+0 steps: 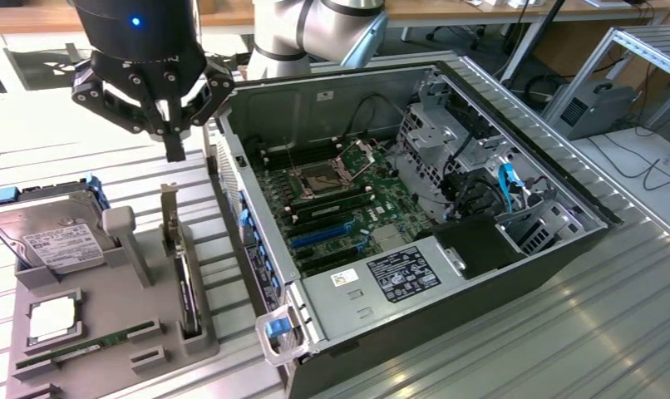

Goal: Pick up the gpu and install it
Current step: 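Reach for the gpu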

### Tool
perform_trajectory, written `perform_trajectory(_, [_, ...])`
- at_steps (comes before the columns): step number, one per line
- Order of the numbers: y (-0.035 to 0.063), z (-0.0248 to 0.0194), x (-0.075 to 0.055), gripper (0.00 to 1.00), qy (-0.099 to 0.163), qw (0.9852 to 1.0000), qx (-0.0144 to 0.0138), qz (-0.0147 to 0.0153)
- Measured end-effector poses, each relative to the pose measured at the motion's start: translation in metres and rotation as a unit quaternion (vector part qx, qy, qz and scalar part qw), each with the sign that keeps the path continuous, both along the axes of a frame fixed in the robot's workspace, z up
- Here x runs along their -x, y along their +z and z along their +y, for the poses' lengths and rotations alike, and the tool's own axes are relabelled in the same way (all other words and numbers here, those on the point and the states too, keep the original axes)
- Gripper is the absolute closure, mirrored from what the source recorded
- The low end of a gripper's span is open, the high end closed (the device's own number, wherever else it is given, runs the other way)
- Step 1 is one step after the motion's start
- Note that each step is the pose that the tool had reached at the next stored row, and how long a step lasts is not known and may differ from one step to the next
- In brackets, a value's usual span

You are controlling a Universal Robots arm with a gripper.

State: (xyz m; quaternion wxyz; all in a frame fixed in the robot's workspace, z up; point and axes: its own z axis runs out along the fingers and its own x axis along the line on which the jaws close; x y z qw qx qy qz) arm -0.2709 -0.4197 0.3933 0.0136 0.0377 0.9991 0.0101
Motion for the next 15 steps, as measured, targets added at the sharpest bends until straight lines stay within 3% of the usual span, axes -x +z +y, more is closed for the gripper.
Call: perform_trajectory(15, [0.0,-0.0019,0.0,0.89,0.0,1.0,0.0039,0.0])
